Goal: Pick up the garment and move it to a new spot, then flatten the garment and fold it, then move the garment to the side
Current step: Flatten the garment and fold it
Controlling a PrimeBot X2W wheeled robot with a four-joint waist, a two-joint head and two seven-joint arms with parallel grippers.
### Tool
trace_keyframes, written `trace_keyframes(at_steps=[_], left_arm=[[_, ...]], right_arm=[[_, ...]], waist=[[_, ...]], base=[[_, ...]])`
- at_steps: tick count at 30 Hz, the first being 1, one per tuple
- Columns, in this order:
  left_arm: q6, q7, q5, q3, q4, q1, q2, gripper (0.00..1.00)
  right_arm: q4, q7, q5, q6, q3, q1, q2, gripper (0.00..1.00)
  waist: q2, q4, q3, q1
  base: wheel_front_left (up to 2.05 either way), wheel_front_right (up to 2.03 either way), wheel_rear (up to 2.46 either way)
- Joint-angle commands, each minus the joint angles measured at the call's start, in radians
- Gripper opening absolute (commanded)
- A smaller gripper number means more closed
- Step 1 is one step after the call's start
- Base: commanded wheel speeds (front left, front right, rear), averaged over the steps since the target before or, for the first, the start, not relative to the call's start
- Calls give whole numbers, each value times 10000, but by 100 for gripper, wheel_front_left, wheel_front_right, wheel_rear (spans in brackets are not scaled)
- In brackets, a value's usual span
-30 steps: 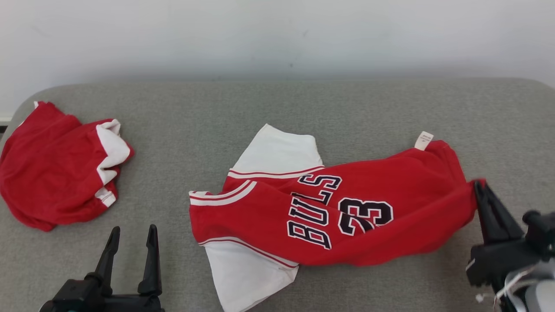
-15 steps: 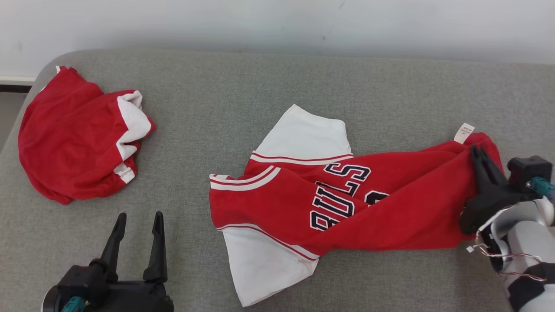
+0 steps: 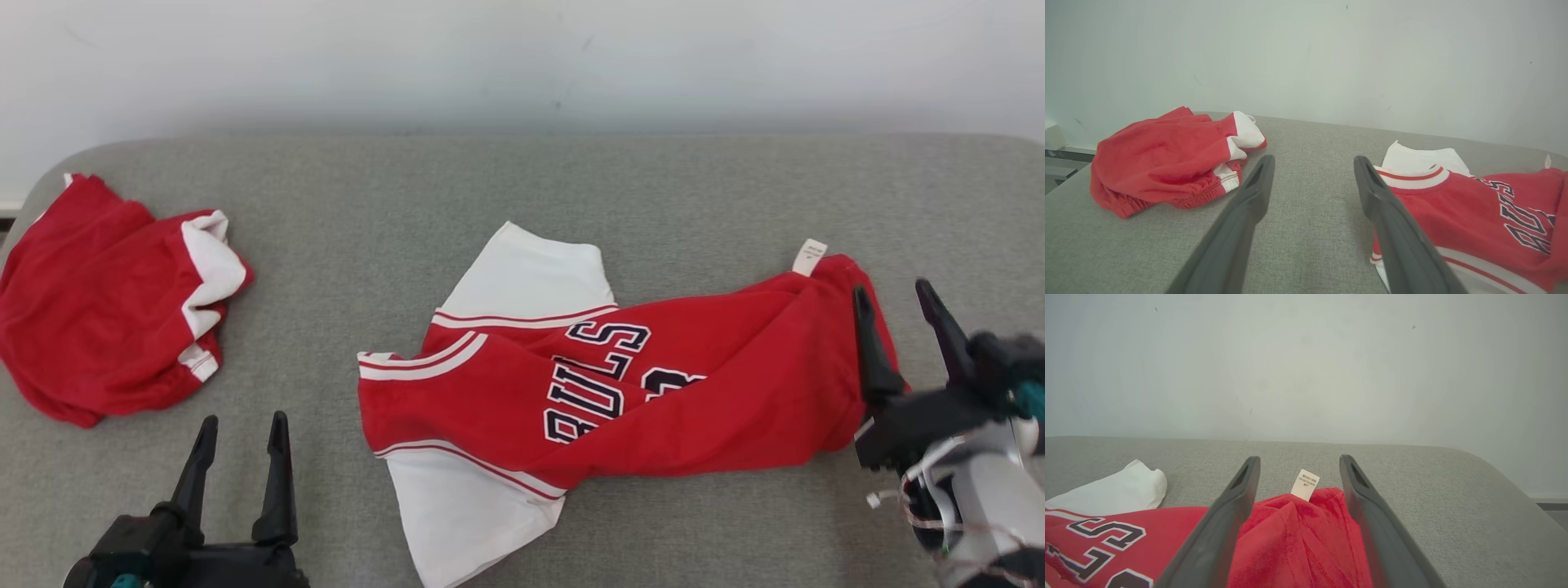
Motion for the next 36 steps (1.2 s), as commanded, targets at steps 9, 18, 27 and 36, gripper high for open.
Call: trace_keyframes(at_steps=[9,18,27,36], left_arm=[[-3,-7,181,316,-80,459,6,100],[71,-7,224,315,-169,747,6,100],[111,-7,269,404,-216,988,5,100],[234,-7,193,204,-281,1188,5,100]], right_arm=[[-2679,-8,-293,-27,-583,2487,424,100],[-4396,-9,-755,-27,-932,4347,1039,100],[-5135,-10,-1037,-27,-1171,5386,1620,100],[-4917,-10,-1085,-27,-1232,5486,1616,100]], waist=[[-1,-592,-586,-1],[-1,-605,-974,-1],[-1,-562,-1264,-1],[-1,-507,-1288,-1]], base=[[0,0,0],[0,0,0],[0,0,0],[0,0,0]])
